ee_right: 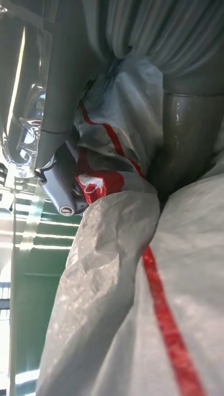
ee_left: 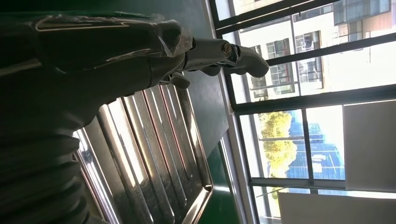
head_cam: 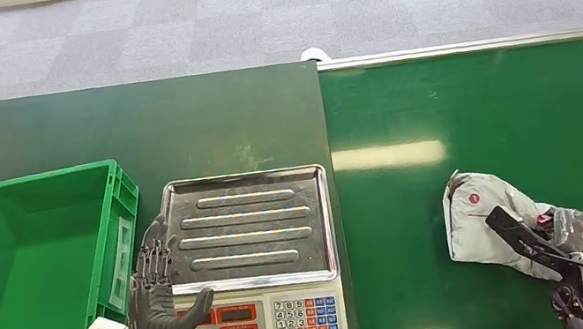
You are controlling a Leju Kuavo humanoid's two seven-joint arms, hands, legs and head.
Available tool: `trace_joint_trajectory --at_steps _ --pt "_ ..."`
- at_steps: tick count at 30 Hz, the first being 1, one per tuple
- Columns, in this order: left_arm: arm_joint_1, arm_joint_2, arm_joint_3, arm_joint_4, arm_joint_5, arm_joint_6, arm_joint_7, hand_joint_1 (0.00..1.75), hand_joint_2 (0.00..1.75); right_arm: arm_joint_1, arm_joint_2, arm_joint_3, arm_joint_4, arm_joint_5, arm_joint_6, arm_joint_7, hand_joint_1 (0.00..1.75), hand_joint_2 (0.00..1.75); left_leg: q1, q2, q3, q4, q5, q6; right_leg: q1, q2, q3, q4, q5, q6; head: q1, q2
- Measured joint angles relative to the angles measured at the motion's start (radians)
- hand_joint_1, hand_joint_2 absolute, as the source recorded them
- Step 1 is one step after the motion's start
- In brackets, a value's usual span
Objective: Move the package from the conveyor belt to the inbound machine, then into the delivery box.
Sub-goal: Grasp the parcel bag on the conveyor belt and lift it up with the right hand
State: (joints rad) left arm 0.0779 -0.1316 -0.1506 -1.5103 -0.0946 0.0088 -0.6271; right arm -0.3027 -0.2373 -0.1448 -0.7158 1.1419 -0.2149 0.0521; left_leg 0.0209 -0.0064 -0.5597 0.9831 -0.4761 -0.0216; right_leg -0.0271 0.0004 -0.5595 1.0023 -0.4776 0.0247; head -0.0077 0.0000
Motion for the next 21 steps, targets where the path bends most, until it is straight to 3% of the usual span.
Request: trace_joint_trajectory --at_steps 2,10,17,21 --pt "0.003 0.000 0.000 -0.003 0.000 0.000 -0.001 0.00 1.75 0.010 0.005 -0.001 -0.018 0.003 -0.027 -0.022 1.75 0.00 0.000 0.000 0.000 0.000 0.000 0.000 0.000 0.000 0.000 0.000 0.000 0.000 0.000 0.000" --pt "0.008 -0.004 0.001 -0.016 -0.002 -0.001 -0.006 0.00 1.75 0.066 0.044 -0.028 -0.201 -0.028 -0.219 -0.120 1.75 0.00 0.000 0.000 -0.001 0.000 0.000 0.000 0.000 0.000 -0.001 0.000 0.000 0.000 0.000 0.000" --pt "0.007 -0.007 0.000 -0.016 -0.003 -0.003 -0.016 0.00 1.75 0.132 0.076 -0.044 -0.397 -0.105 -0.395 -0.256 1.75 0.00 0.000 0.000 -0.002 0.000 0.000 0.000 0.000 0.000 -0.002 0.000 0.000 0.000 0.000 0.000" --pt "0.007 -0.007 0.000 -0.016 -0.003 0.000 -0.022 0.00 1.75 0.170 0.092 -0.041 -0.507 -0.169 -0.442 -0.324 1.75 0.00 0.000 0.000 -0.002 0.000 0.000 0.000 0.000 0.000 -0.002 0.000 0.000 0.000 0.000 0.000"
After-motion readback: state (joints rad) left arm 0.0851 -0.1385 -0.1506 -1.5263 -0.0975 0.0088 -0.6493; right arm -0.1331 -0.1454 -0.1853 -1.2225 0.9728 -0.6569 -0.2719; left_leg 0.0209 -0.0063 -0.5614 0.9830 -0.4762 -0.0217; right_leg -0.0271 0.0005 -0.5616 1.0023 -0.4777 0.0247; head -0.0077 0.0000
